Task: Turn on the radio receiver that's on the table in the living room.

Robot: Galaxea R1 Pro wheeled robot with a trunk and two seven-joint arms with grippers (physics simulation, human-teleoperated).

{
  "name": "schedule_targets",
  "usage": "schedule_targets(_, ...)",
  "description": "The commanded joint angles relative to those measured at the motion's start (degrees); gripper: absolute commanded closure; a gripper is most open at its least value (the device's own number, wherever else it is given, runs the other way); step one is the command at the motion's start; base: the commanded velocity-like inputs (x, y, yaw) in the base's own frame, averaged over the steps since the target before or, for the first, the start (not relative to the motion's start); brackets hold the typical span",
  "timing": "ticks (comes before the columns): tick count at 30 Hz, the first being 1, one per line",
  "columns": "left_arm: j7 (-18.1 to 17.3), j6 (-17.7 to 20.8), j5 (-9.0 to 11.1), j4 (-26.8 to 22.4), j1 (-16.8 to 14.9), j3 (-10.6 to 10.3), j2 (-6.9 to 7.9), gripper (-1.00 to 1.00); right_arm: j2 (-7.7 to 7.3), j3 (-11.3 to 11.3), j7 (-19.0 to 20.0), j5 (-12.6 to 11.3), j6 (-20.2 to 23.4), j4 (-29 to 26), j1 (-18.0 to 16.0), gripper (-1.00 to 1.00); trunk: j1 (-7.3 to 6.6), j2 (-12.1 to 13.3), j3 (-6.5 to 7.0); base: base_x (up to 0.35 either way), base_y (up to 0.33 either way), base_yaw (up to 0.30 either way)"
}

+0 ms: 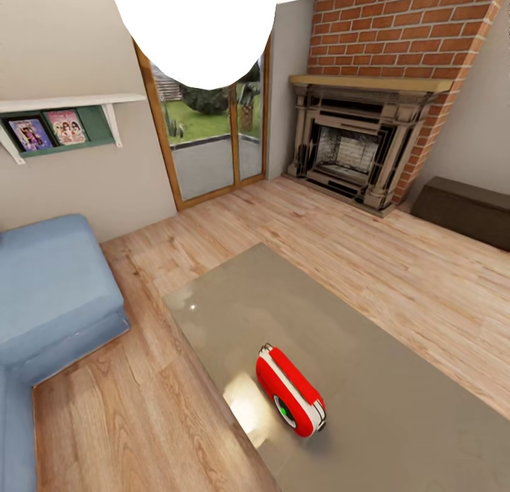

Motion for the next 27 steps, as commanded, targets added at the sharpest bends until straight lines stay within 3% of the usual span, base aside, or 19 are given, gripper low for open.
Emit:
schedule_targets(1,0.00,-0.04,0.00,0.00,0.01,0.00,0.03,1.00,0.00,0.00,0.00,0.00,0.02,0.00,0.00,-1.00,0.00,0.00,0.06,0.000,0.000,0.000)
schedule_targets(19,-0.08,-0.05,0.10,-0.09,0.03,0.08,0.52,1.00,0.17,0.15,0.04,0.42,0.52,-0.17,0.00,-1.00,0.00,0.00,0.15,0.000,0.000,0.000)
schedule_targets(27,-0.08,-0.04,0.09,-0.09,0.03,0.09,0.52,1.00,0.95,0.26,0.07,0.43,0.26,-0.94,0.00,-1.00,0.00,0.00,0.15,0.000,0.000,0.000)
